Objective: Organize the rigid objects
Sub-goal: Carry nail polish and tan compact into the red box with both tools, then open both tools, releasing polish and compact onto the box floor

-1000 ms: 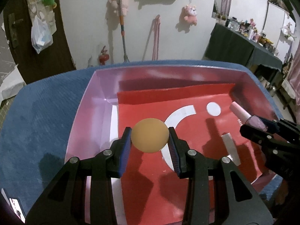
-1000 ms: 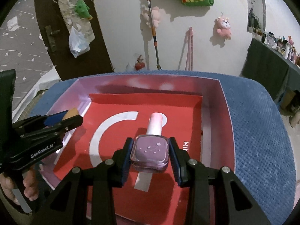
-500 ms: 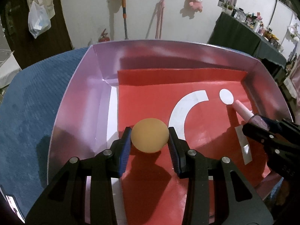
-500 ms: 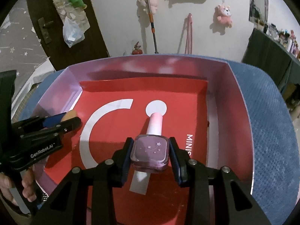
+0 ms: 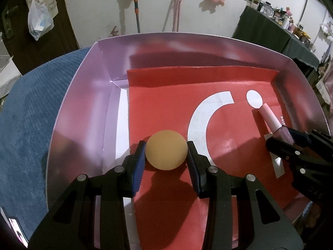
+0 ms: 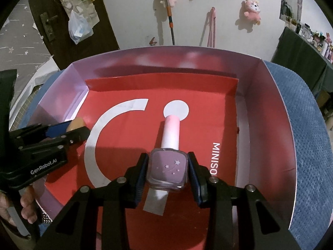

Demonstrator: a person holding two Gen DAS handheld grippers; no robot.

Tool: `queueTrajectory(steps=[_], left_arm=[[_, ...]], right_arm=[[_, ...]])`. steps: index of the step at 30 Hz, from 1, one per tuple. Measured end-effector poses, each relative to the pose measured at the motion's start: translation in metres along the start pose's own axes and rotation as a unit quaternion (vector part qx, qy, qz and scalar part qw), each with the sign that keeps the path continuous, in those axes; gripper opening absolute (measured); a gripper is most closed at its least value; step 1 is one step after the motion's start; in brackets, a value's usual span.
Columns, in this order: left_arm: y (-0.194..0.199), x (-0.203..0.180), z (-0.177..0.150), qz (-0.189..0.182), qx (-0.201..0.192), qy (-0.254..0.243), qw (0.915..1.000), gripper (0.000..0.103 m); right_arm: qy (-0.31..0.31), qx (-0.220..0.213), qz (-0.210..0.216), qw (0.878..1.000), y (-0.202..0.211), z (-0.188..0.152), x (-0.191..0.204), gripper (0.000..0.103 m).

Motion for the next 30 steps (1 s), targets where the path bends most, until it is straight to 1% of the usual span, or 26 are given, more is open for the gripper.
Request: queueTrajectory(steps=[12, 16, 18, 19, 26, 29, 30], left_arm=[[0.000, 0.005, 0.001, -0.009, -0.002, 0.008, 0.9999, 0.036], [0.001, 0.005, 0.000, -0.010, -0.002, 0.007, 0.9999, 0.038], [0.002, 0.006, 0.000, -0.008, 0.001, 0.008, 0.9999, 0.043], [0.002, 0.007, -0.001, -0.006, 0.003, 0.009, 0.9999, 0.050], [0.004, 0.000, -0.001, 0.000, 0.008, 0.005, 1.0000, 0.051], [0.006, -0.001, 0.000, -0.009, 0.005, 0.010, 0.9999, 0.054], [0.006, -0.002, 0.000, -0.010, 0.005, 0.010, 0.9999, 0.055]], right_arm=[[-0.003, -0.001, 0.003, 1.000, -0.001, 0.001, 0.002, 0.040], [-0.002, -0.001, 0.003, 1.000, -0.001, 0.001, 0.001, 0.040], [-0.003, -0.001, 0.004, 1.000, 0.000, 0.001, 0.001, 0.040], [-0.004, -0.001, 0.004, 1.000, -0.001, 0.001, 0.001, 0.040], [-0.004, 0.000, 0.004, 1.000, 0.002, 0.000, 0.001, 0.040], [-0.001, -0.007, 0.006, 1.000, 0.007, 0.000, 0.002, 0.046], [0.000, -0.011, 0.005, 1.000, 0.009, 0.001, 0.002, 0.051]])
Point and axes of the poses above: each gripper's, at about its wrist camera, not at the fingertips, and y roughly against the way its jaws point, x to its left, z to its top, the point moved 9 cm from there along -y, roughly the way its jaws point, and after that the axes turned 14 degrees about -y, right-handed, at the moved point
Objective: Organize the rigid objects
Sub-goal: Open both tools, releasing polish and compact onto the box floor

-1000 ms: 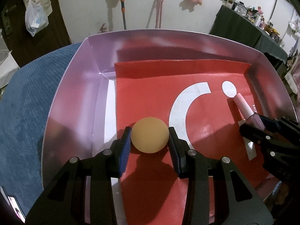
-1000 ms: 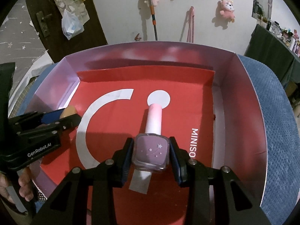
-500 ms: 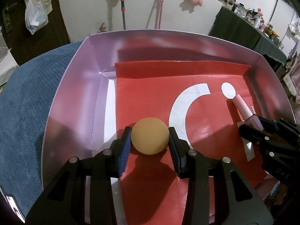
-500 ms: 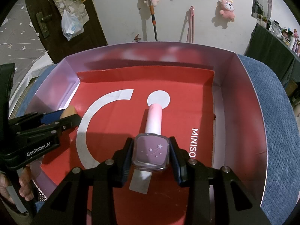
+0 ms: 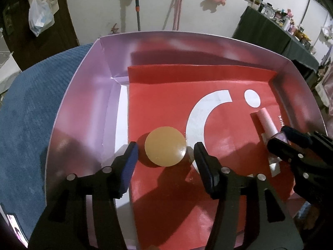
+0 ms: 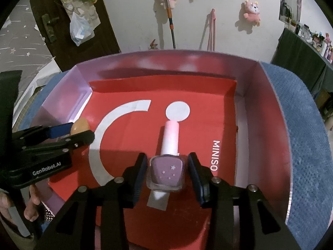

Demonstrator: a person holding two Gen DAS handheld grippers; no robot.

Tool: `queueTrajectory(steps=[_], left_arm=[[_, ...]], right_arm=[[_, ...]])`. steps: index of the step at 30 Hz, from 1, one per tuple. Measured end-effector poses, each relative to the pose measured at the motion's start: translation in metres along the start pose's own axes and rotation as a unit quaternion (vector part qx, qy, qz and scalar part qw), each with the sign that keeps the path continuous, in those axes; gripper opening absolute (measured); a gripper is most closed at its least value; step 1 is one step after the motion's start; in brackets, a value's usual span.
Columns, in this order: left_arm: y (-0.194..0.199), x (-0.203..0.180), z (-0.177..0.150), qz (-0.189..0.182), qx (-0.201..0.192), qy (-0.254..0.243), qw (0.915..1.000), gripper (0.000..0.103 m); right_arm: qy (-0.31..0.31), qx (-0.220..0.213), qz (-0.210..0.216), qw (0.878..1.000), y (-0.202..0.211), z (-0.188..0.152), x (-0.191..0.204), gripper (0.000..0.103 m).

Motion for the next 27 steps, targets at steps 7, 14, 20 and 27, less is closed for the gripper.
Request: queueTrajectory(steps=[7, 14, 20, 27], left_arm=[[0.007, -0.010, 0.000, 0.002, -0.010, -0.013, 0.9999, 0.069], [0.018, -0.016, 0.004, 0.005, -0.025, -0.019, 0.9995, 0.079], [0.031, -0.018, 0.007, 0.012, -0.042, -0.024, 0.9988, 0.089], [0.042, -0.013, 0.003, 0.014, -0.056, -0.017, 0.9982, 0.096]], right_arm=[[0.006, -0.022, 0.003, 1.000, 0.017, 0.003, 0.004, 0.055], [-0.001, -0.039, 0.017, 0.999, 0.032, 0.004, 0.004, 0.064], [0.002, -0.056, 0.028, 0.998, 0.045, 0.002, 0.011, 0.072], [0.002, -0.071, 0.039, 0.997, 0.058, 0.000, 0.016, 0.084]])
Point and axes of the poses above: each gripper's, at about its wrist camera, not at the fingertips, and y roughly against the way its jaws point, x to its left, z to its top, the point moved 9 cm from there along -y, roughly the way its jaws point, and after that the axes turned 14 degrees about -y, right-handed, at the moved point
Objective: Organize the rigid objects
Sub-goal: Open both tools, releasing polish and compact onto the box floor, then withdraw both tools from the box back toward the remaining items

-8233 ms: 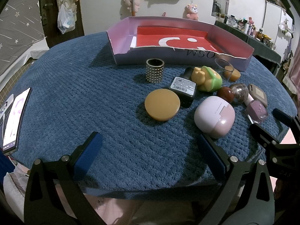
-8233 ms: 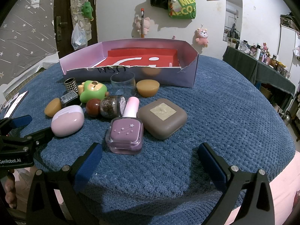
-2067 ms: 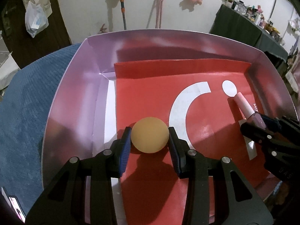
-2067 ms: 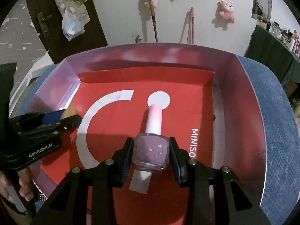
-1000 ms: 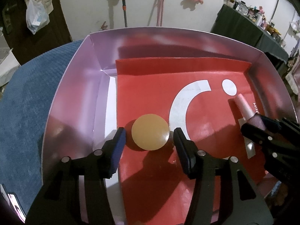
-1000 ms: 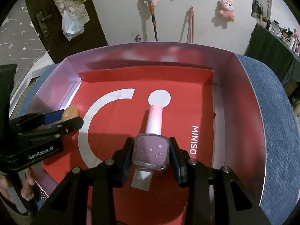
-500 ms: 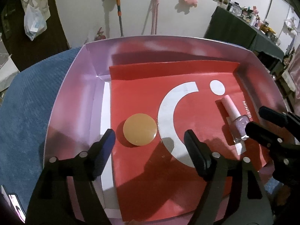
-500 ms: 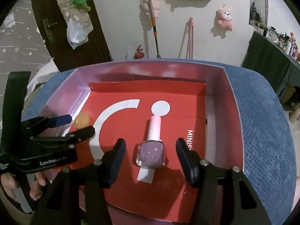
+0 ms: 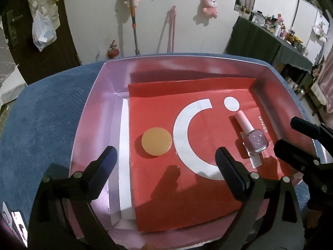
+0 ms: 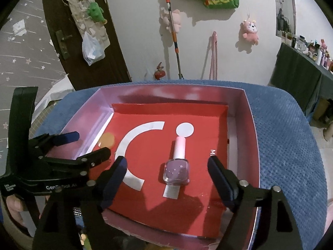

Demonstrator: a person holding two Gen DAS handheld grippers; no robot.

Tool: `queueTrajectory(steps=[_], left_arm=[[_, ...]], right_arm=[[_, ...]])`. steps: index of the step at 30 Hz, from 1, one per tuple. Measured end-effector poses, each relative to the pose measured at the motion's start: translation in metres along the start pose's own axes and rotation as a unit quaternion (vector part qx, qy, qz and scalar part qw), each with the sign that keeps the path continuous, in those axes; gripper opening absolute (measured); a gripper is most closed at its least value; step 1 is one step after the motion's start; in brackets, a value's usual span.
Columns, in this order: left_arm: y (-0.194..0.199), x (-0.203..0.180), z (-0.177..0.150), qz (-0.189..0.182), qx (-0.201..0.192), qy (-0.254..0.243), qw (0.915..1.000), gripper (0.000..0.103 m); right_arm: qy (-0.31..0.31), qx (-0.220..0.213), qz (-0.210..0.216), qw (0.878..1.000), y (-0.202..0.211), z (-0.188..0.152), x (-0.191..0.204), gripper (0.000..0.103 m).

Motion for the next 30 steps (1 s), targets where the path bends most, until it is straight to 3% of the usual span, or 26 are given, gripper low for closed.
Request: queueTrajectory(steps=[6, 15, 30], left_arm=[[0.008, 0.001, -0.004, -0.004, -0.012, 0.007, 0.9999, 0.103], [0.018, 0.003, -0.009, -0.008, -0.026, 0.016, 0.9995, 0.103], [0.041, 0.008, -0.017, -0.001, -0.058, 0.029, 0.9979, 0.103]], right_arm=[[-0.009, -0.008, 0.011, 1.000, 0.008, -0.001, 0.003, 0.092], [-0.014, -0.021, 0.030, 0.999, 0.021, -0.001, 0.009, 0.103], [-0.020, -0.039, 0.054, 0.998, 0.038, -0.008, 0.016, 0.103]])
Point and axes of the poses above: each gripper's, at about its wrist camera, not at the fingertips, and y roughly against the way its jaws point, x to its left, z to its top, the point moved 9 cm from there along -y, roughly the way its jaws point, and after that the axes turned 14 degrees about -y, right-handed, at the moved point
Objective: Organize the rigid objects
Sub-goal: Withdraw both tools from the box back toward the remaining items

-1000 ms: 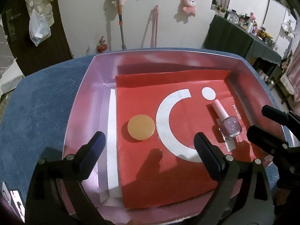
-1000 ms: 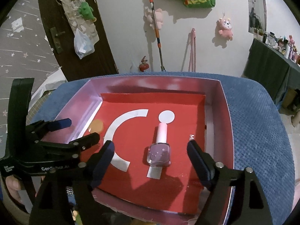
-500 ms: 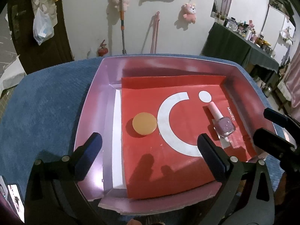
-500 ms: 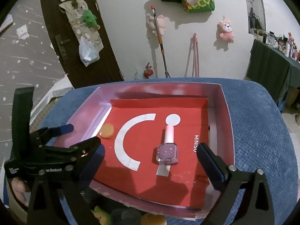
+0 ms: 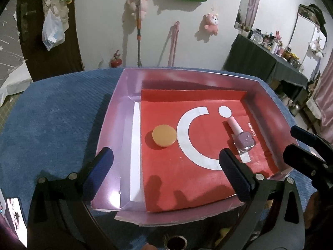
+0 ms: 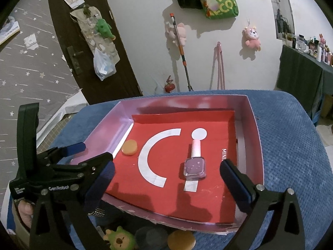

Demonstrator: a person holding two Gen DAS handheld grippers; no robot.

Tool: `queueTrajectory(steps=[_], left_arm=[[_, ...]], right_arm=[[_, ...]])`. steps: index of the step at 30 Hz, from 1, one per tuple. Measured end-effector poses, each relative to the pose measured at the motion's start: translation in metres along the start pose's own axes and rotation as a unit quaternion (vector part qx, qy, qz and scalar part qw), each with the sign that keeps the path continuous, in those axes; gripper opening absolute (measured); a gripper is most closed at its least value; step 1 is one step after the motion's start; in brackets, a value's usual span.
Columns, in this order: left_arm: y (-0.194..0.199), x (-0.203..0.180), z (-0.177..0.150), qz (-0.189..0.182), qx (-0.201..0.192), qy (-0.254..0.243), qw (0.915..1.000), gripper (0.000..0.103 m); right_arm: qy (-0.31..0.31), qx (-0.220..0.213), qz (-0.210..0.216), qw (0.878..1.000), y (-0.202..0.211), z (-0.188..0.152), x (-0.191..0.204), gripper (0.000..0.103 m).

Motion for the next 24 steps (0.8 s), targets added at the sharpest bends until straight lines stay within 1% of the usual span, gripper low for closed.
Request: queueTrajectory(steps=[8, 16, 24], left_arm=[[0.012, -0.001, -0.003, 0.007, -0.007, -0.003, 0.9999, 0.103], [0.029, -0.009, -0.005, 0.007, -0.026, -0.010, 0.9996, 0.103], [0.041, -0.016, -0.013, 0.003, -0.032, -0.010, 0.9994, 0.103]], right_arm=[[0.008, -0.010, 0.006, 1.000, 0.012, -0.006, 0.008, 0.103], [0.014, -0.019, 0.012, 1.000, 0.025, -0.014, 0.014, 0.103], [0.015, -0.029, 0.014, 0.999, 0.036, -0.020, 0.017, 0.103]])
Point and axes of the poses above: each gripper's, at about its wrist camera, not at the fingertips, and y roughly against the way its jaws point, x to its left, z to its top, the point moved 9 cm from there along -y, roughly the way its jaws point, and after that the axes turned 14 degrees about -y, right-handed, at the moved point
